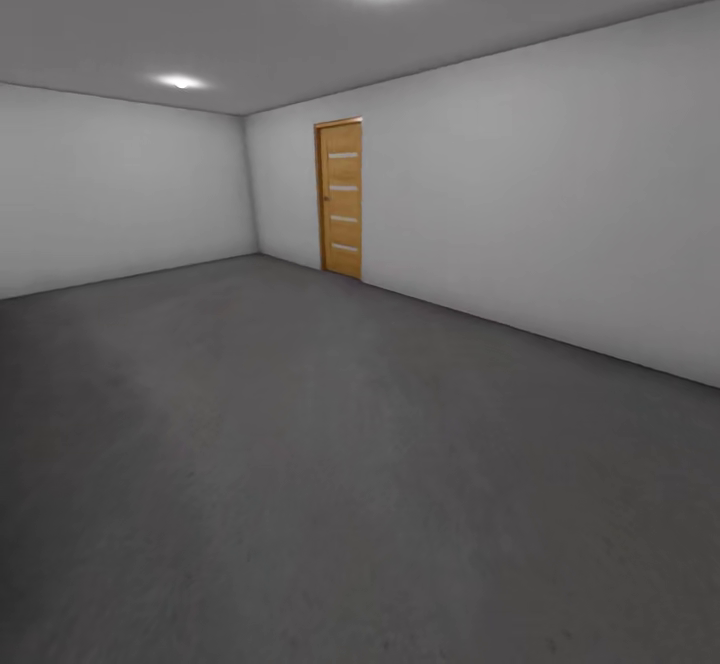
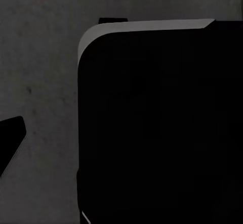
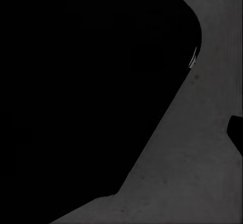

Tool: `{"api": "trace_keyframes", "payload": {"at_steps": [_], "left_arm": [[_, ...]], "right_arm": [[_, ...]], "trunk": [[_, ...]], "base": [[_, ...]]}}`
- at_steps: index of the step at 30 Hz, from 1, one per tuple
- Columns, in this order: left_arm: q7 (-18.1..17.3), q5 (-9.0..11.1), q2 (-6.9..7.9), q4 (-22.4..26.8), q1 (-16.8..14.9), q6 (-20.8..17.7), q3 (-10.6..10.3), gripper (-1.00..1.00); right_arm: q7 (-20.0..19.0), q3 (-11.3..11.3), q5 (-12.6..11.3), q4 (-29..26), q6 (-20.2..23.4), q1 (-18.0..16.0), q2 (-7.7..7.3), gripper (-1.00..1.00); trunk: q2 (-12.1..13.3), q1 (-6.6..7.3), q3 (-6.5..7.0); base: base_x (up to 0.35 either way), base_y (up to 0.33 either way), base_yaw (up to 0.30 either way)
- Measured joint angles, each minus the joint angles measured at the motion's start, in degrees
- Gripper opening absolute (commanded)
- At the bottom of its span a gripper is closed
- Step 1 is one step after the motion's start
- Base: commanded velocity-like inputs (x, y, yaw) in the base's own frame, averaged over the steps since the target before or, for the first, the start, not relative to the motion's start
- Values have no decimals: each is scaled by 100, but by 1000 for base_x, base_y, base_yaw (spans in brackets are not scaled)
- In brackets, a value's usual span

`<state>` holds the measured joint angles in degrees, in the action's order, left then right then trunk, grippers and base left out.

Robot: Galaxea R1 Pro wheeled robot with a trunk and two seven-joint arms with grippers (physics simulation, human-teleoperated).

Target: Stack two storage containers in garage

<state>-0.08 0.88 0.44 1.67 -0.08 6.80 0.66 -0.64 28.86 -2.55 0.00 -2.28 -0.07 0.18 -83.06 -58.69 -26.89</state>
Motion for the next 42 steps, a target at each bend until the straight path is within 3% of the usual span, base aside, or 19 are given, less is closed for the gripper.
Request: {"api": "trace_keyframes", "payload": {"at_steps": [42], "left_arm": [[0, 39, 9, 0, 0, -5, 2, 100]], "right_arm": [[0, 9, 1, 0, -2, -1, -7, 100]], "trunk": [[0, 0, 0]], "base": [[322, 0, 0]]}}
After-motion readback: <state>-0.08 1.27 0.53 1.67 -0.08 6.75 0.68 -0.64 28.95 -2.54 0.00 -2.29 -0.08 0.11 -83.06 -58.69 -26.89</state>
